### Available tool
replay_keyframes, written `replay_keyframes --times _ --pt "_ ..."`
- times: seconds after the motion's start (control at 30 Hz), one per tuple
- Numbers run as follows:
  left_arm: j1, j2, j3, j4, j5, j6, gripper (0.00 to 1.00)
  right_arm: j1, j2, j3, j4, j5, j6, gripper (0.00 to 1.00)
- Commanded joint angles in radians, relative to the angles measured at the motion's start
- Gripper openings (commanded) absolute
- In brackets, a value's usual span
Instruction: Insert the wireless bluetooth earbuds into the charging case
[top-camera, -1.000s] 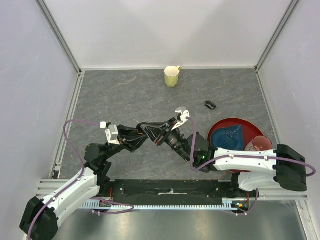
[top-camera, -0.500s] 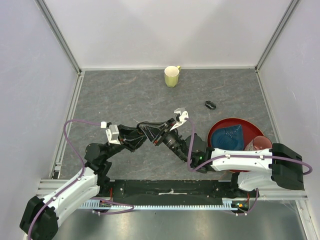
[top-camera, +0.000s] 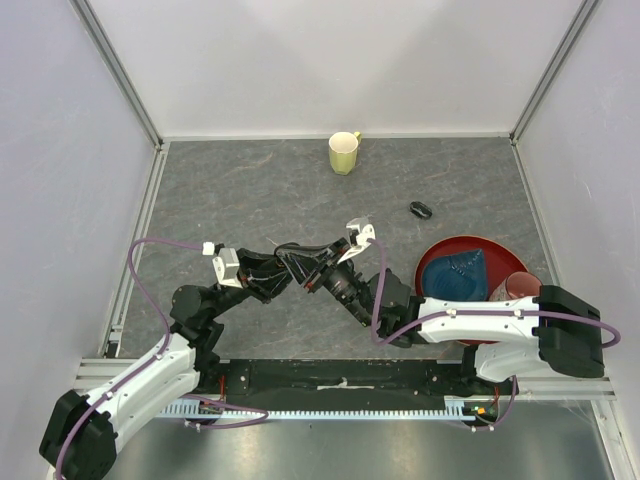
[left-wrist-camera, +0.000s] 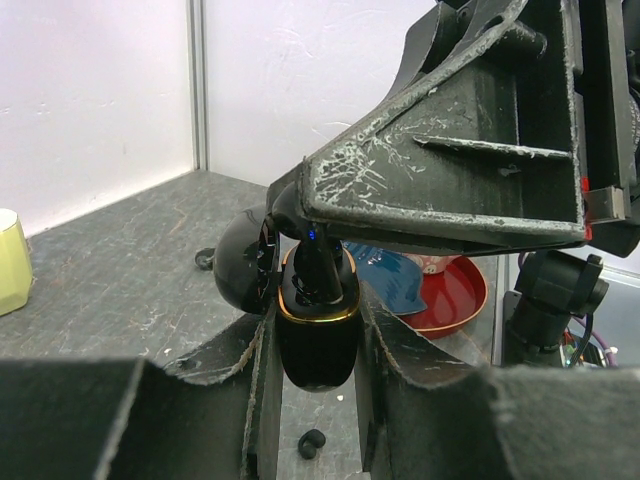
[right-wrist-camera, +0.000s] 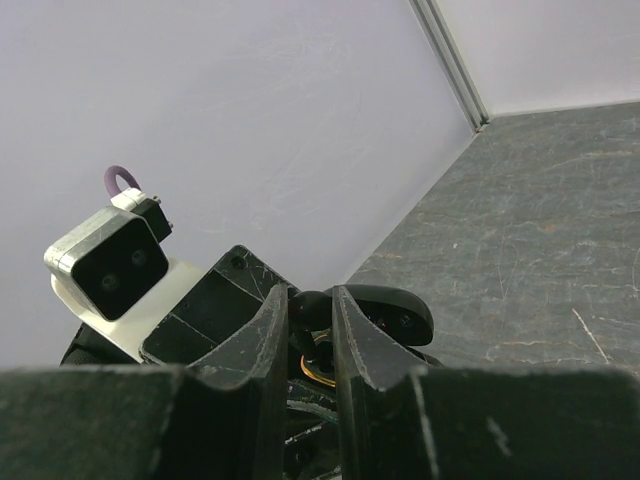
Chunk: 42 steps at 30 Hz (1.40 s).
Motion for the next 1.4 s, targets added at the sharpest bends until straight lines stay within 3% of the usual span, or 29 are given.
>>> replay_keyframes --times 0.0,0.63,1.37 --pt "-0.003 -0.015 0.051 0.095 -0.046 0.033 0.02 0.021 0.02 0.017 -0.014 0.018 -0.042 0.0" --pt "-0.012 -0.016 0.039 0.135 -0.11 0.02 0.02 0.05 0.094 0.036 0.115 0.163 -0.131 0.0" --pt "-0.021 -0.022 0.021 0.118 -0.185 0.045 0.02 0.048 0.149 0.085 0.179 0.15 -0.169 0.0"
